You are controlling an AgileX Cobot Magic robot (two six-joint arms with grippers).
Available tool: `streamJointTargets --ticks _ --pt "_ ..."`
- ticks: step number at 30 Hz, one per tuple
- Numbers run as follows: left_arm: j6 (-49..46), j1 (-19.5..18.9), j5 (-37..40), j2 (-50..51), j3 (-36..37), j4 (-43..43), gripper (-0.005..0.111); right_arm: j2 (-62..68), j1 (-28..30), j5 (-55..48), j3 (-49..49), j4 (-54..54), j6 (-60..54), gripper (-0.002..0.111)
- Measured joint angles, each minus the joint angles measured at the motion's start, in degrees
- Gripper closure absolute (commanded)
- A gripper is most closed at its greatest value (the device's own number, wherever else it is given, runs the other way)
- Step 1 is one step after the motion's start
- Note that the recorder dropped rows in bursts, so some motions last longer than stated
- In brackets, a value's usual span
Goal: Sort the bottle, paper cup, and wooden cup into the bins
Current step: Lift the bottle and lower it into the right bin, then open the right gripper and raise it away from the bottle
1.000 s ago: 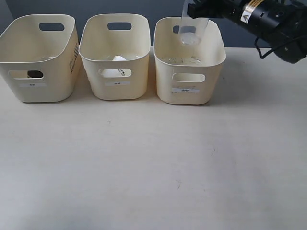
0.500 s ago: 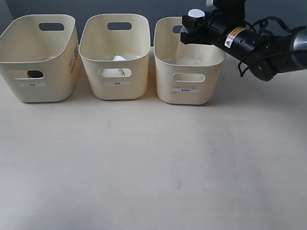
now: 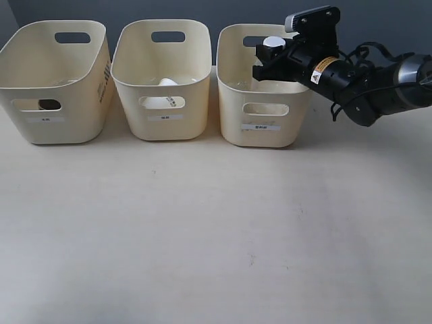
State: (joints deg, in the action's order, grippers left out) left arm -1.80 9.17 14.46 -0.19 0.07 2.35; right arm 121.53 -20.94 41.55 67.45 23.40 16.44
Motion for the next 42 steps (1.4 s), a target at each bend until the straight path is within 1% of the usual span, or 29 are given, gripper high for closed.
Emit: streamJointTargets --ticks 6,9,10,12,13,16,21,24,27,31,34,39,42 --pt "0.00 0.00 0.00 0.00 0.00 0.00 0.107 0.00 0.00 0.02 0.00 0.10 -0.12 0.049" --pt "0.00 0.00 0.00 0.00 0.00 0.00 0.107 0.00 0.00 1.08 0.00 0.60 -0.12 0.051" --pt "0.00 0.00 0.00 0.00 0.00 0.00 0.107 0.00 0.00 1.21 0.00 0.60 0.00 0.055" --pt "0.00 0.00 0.00 0.00 0.00 0.00 0.107 -0.46 0.00 1.22 0.00 0.60 0.33 0.068" --pt "0.00 0.00 0.00 0.00 0.00 0.00 0.107 -1.10 0.00 1.12 -0.12 0.60 0.51 0.080" --pt "0.00 0.00 0.00 0.00 0.00 0.00 0.107 -4.24 0.00 0.64 -1.14 0.60 0.82 0.108" --pt "0.00 0.00 0.00 0.00 0.00 0.00 0.107 -14.61 0.00 0.30 -6.50 -2.53 -5.28 0.109" --pt "0.00 0.00 0.00 0.00 0.00 0.00 0.107 -22.33 0.00 0.55 -11.30 -9.35 -11.15 0.109" --pt "0.00 0.00 0.00 0.00 0.00 0.00 0.107 -30.17 0.00 0.77 -17.41 -13.04 -15.51 0.109" --pt "0.00 0.00 0.00 0.00 0.00 0.00 0.107 -42.41 0.05 0.38 -26.96 -14.52 -17.00 0.109" --pt "0.00 0.00 0.00 0.00 0.00 0.00 0.107 -51.75 0.05 -1.56 -32.01 -14.52 -16.44 0.109" --pt "0.00 0.00 0.00 0.00 0.00 0.00 0.107 -63.97 0.05 -8.17 -34.87 -14.52 -15.85 0.109" --pt "0.00 0.00 0.00 0.00 0.00 0.00 0.107 -68.75 0.05 -9.46 -34.90 -14.52 -15.72 0.109"
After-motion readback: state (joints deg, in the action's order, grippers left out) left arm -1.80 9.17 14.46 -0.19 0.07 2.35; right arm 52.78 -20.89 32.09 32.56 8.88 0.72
